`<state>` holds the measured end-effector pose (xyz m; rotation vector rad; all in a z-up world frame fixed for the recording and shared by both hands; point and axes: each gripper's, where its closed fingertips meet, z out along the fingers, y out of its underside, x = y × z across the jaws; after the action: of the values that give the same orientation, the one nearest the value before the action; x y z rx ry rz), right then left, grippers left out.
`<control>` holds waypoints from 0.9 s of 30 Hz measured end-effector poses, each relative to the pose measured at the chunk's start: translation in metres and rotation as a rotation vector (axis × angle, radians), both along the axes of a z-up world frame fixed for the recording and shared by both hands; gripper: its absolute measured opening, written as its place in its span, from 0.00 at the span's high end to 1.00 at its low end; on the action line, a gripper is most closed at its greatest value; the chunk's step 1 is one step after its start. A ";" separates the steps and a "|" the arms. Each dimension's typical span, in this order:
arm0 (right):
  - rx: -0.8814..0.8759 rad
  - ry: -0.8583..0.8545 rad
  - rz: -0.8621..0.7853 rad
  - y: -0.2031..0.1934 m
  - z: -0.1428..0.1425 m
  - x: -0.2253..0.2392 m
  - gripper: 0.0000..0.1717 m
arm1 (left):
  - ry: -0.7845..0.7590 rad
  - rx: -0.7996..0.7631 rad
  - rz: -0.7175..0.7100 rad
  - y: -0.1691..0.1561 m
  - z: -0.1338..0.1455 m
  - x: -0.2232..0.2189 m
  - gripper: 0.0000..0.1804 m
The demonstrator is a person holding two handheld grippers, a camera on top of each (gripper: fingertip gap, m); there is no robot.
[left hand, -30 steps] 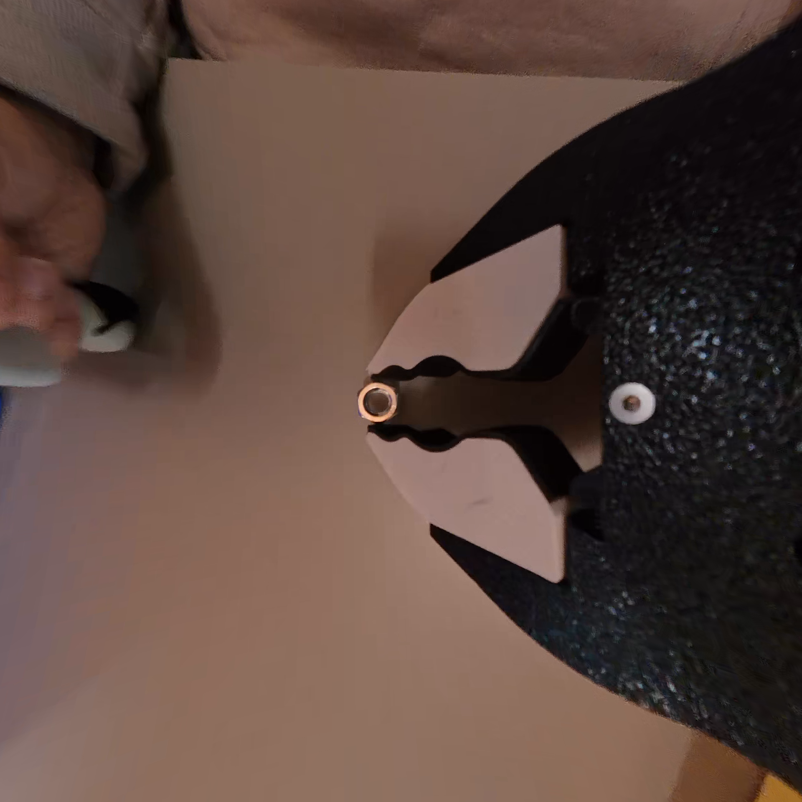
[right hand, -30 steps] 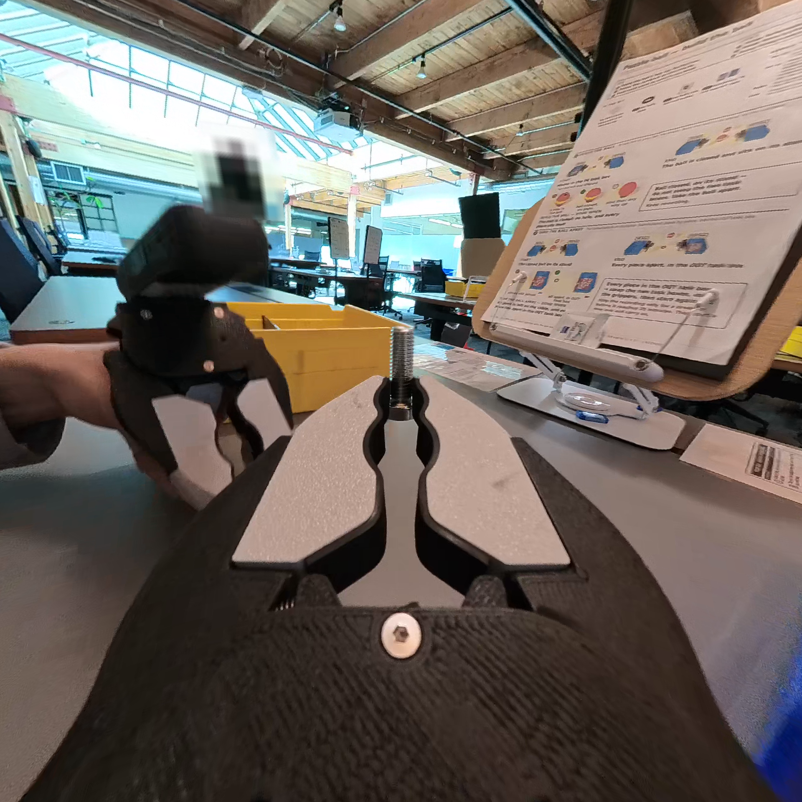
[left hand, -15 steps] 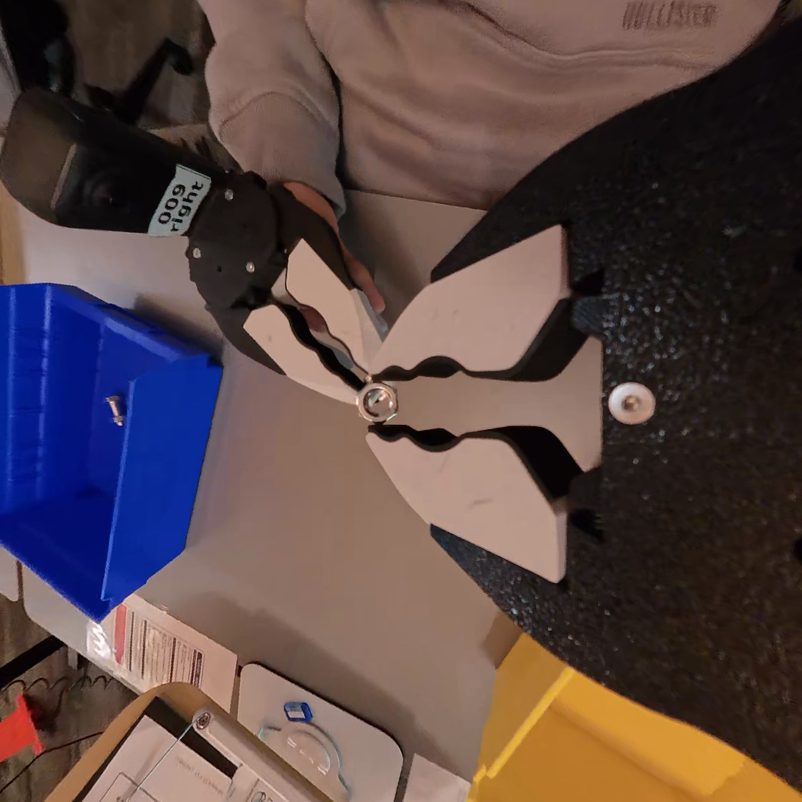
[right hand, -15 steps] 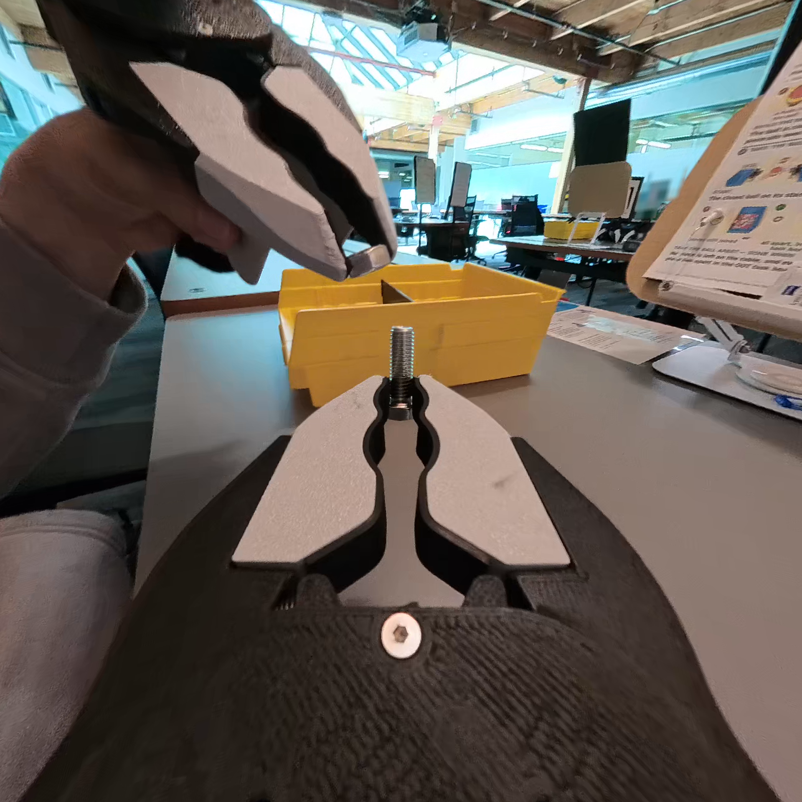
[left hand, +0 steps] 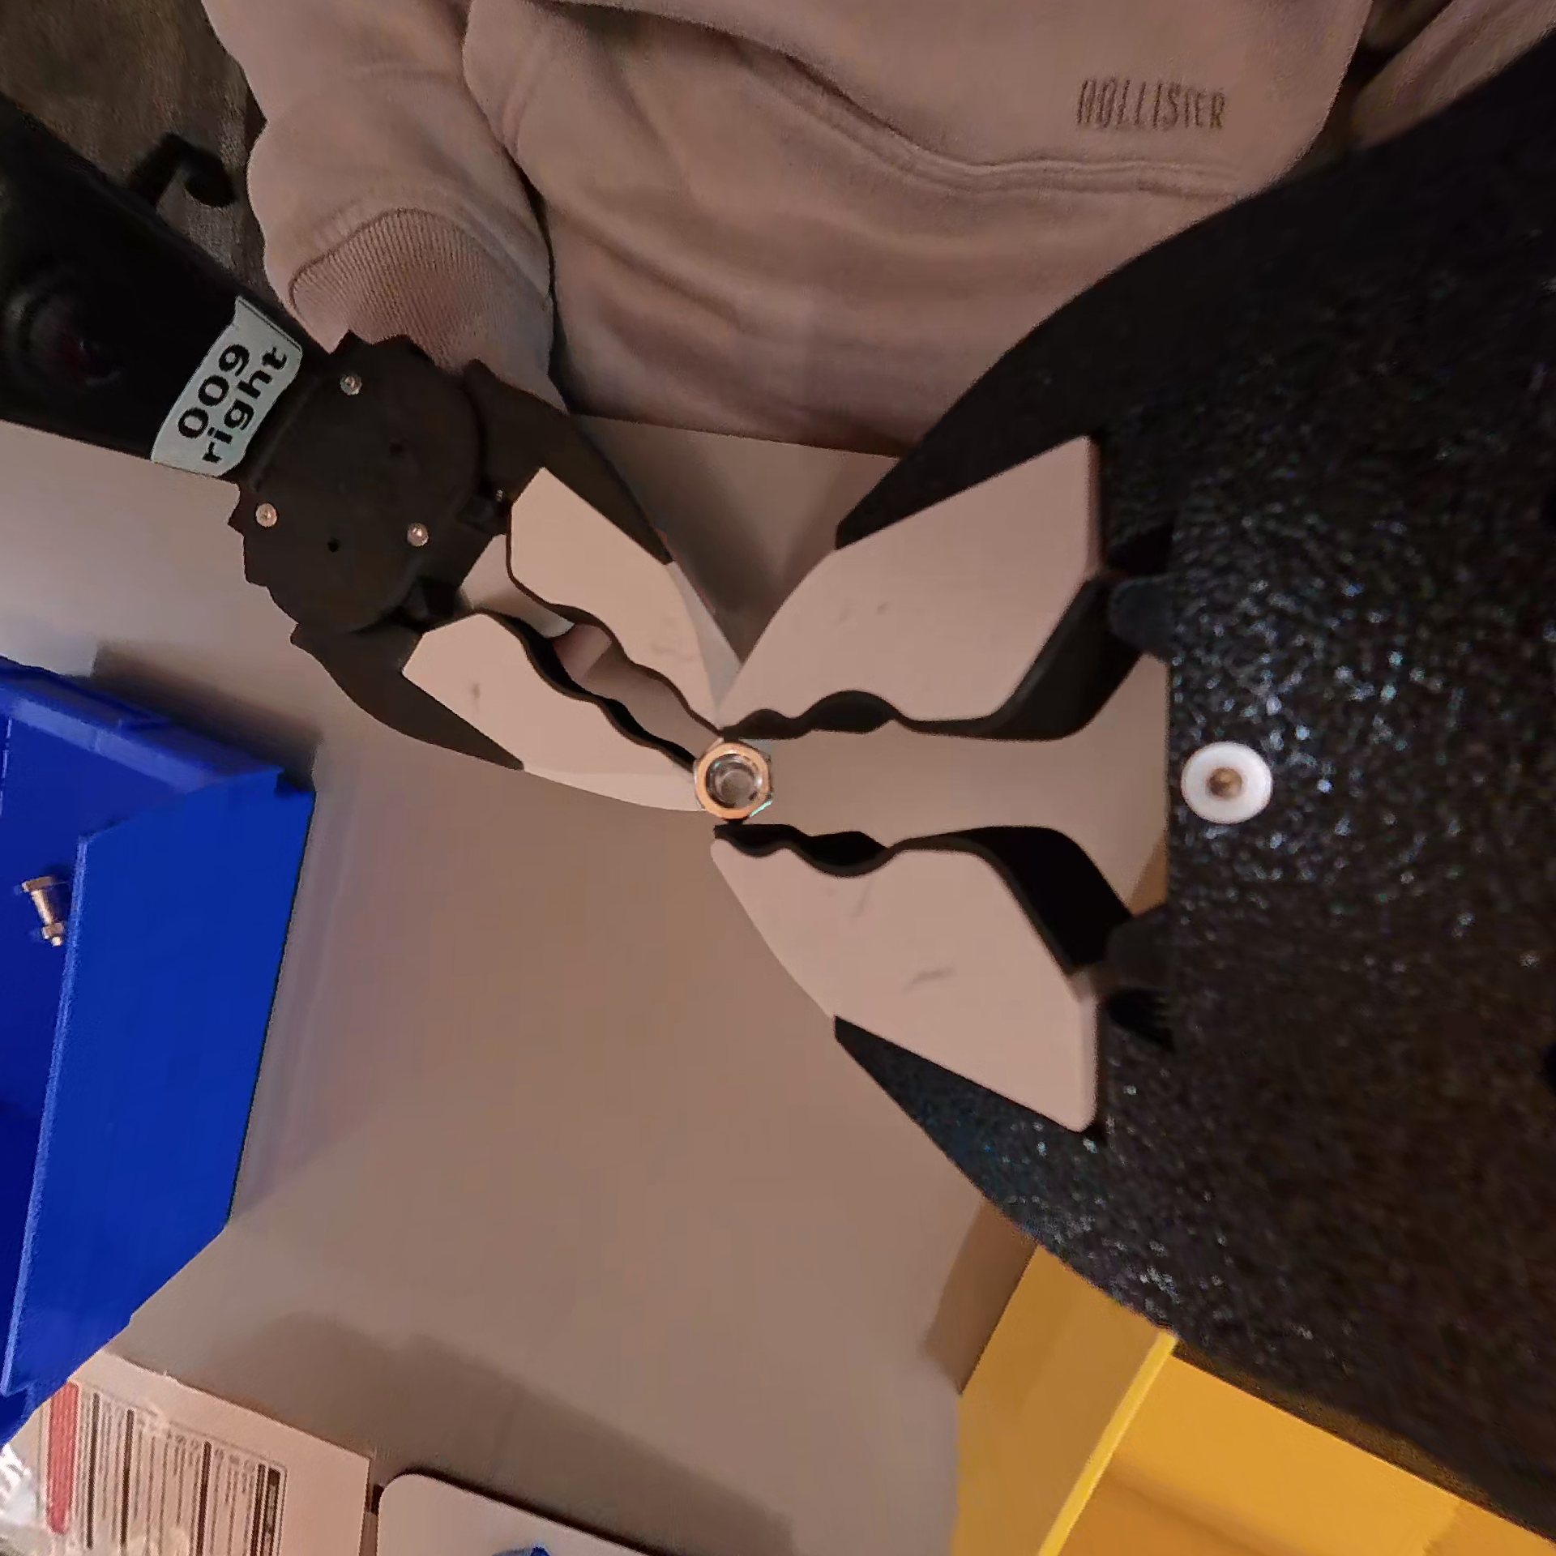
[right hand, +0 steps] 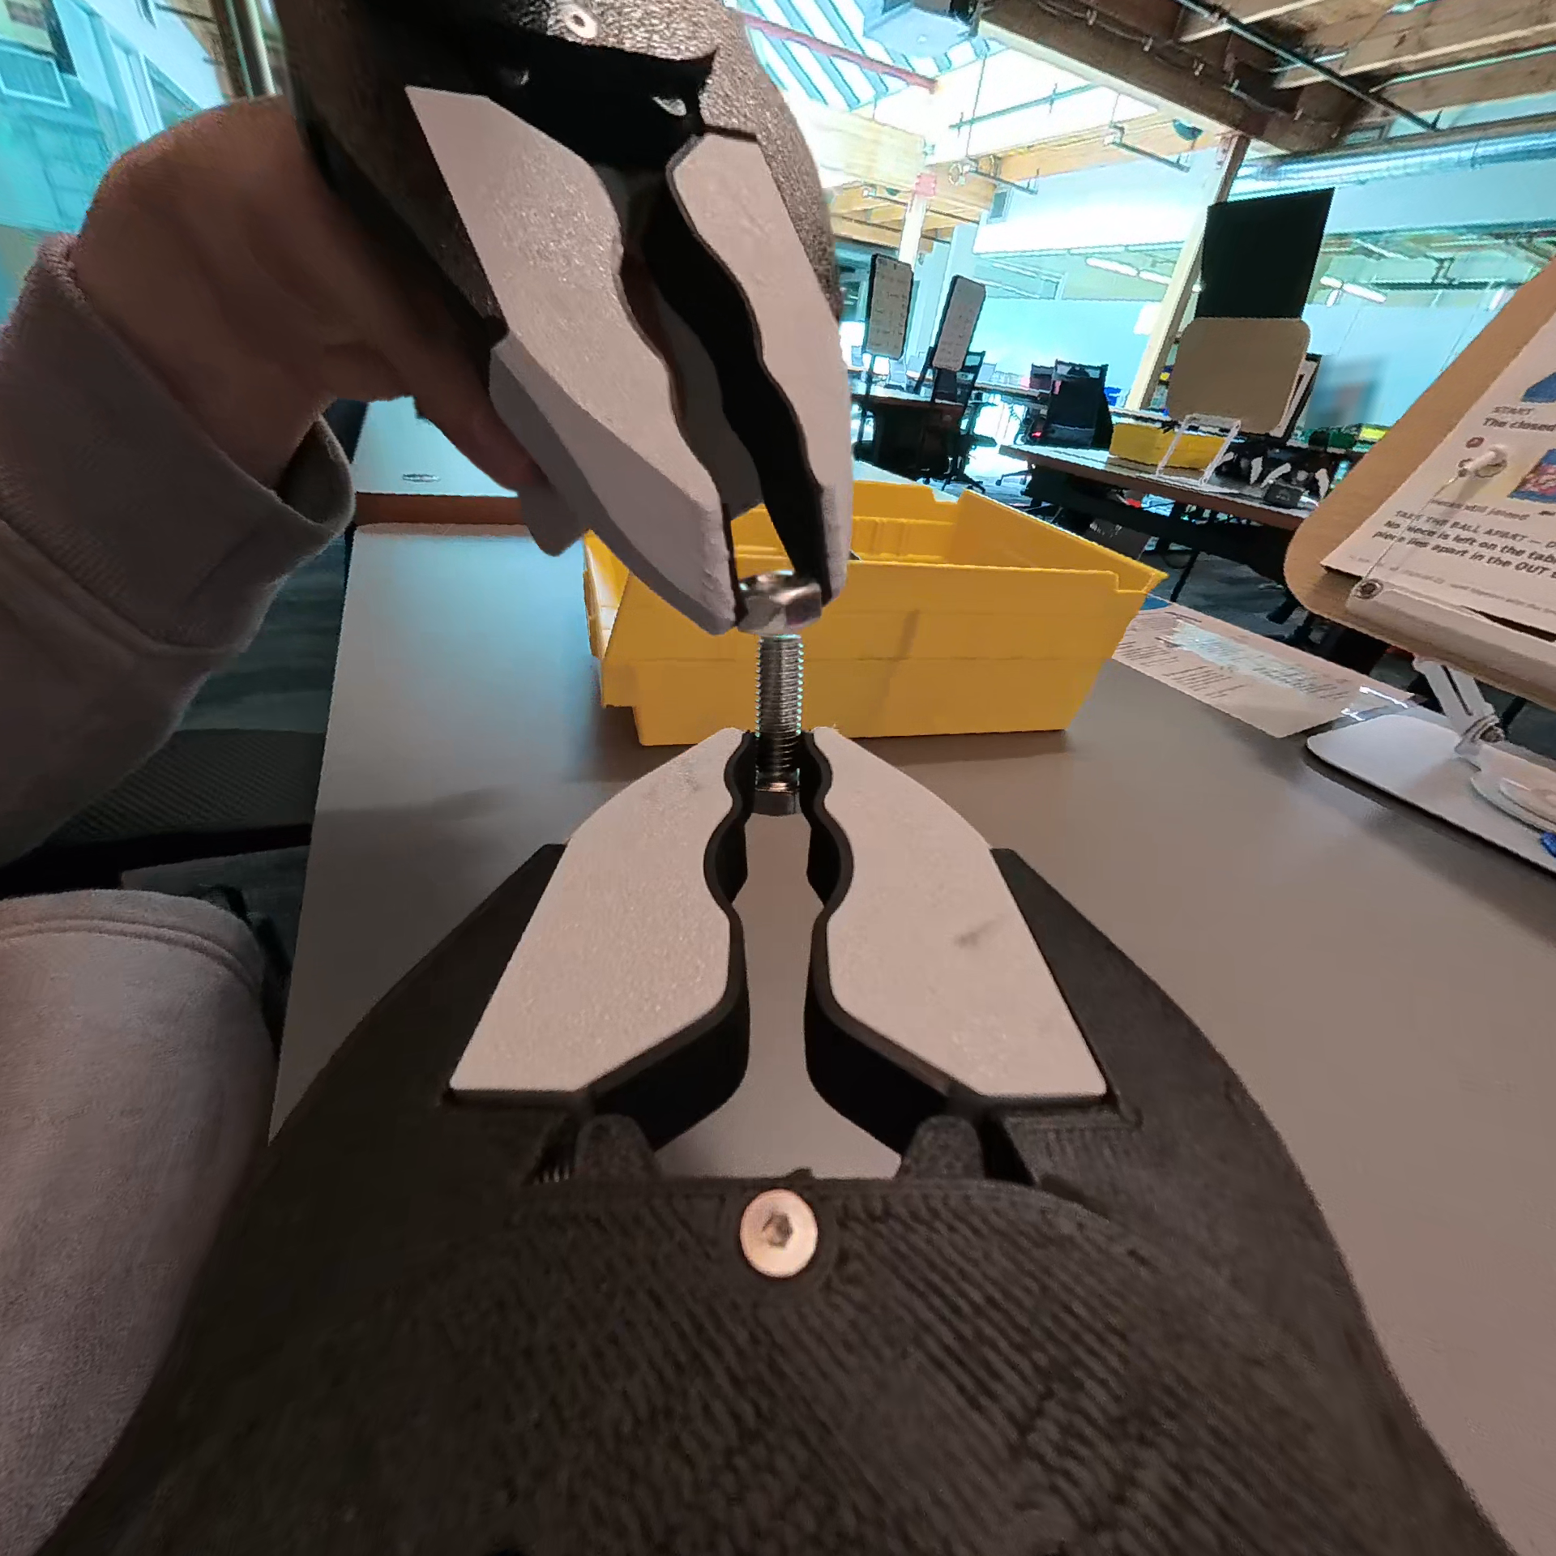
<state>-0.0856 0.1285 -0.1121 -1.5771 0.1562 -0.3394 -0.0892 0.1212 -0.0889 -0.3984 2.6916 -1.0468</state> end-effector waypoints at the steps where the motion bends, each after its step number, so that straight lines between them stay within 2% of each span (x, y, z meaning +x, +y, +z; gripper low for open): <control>1: -0.002 -0.003 0.003 0.001 0.000 -0.001 0.95 | 0.006 0.009 0.002 0.000 -0.002 0.000 0.90; 10: -0.026 -0.023 0.001 0.002 -0.003 -0.002 0.95 | -0.035 0.049 -0.033 0.001 -0.007 -0.001 0.90; 20: 0.024 0.004 0.015 0.001 0.004 -0.003 0.95 | -0.037 0.005 -0.024 -0.004 -0.004 0.001 0.90; 23: 0.063 0.026 0.009 -0.002 0.009 0.000 0.95 | -0.045 -0.075 -0.025 -0.008 0.003 0.005 0.90; 27: 0.182 0.095 0.021 -0.011 0.025 0.003 0.95 | -0.058 -0.294 -0.086 -0.020 0.021 0.009 0.90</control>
<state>-0.0830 0.1170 -0.0876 -1.4142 0.2375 -0.2269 -0.0804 0.1009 -0.0676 -0.2977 2.5277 -1.4625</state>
